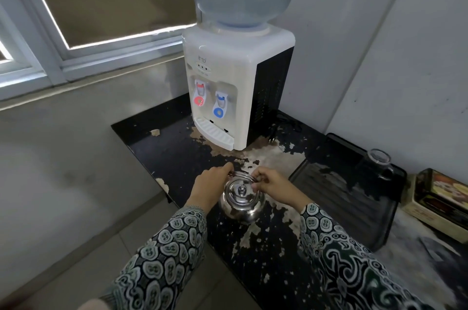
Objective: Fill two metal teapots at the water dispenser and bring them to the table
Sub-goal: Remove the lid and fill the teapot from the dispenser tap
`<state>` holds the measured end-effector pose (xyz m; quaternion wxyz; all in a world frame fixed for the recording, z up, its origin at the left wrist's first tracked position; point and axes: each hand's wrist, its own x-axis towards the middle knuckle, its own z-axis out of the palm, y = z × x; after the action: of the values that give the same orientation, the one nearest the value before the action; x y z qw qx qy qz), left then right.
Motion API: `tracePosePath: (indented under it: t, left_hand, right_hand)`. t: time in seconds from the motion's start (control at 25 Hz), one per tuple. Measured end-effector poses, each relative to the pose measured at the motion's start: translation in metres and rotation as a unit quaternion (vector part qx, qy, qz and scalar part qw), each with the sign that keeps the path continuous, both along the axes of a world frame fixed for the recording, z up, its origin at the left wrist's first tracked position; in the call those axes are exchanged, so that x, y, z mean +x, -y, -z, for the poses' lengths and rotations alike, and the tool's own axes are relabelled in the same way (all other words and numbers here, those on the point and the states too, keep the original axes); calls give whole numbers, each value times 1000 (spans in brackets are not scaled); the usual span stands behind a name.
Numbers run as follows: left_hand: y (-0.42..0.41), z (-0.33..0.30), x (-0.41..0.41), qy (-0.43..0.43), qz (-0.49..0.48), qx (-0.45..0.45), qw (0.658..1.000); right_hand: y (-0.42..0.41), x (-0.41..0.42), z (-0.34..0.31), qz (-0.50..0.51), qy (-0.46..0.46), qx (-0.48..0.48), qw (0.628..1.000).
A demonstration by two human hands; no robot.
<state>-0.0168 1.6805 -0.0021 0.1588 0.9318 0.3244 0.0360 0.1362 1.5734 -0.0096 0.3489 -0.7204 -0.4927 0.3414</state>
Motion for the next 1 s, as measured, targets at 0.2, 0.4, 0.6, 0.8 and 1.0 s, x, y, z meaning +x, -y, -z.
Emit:
tracePosePath:
  t: [0.2,0.4,0.6,0.8,1.0]
  left_hand:
    - [9,29,2,174,-97,-147,969]
    - [54,63,-8,229,-96,-280,927]
    - [54,74,2,203,-96,-248,942]
    - [50,75,8,127,-130,-239,954]
    - [45,79,6,108,-139,-220,959]
  right_hand:
    - [1,3,2,18,-28,23,999]
    - [5,0,18,2,95,77,993]
    - [-9,-1,32,52,250,18,967]
    - [-20,11,54,57,205,-81,974]
    - [-14,-11,47,48,233,39,971]
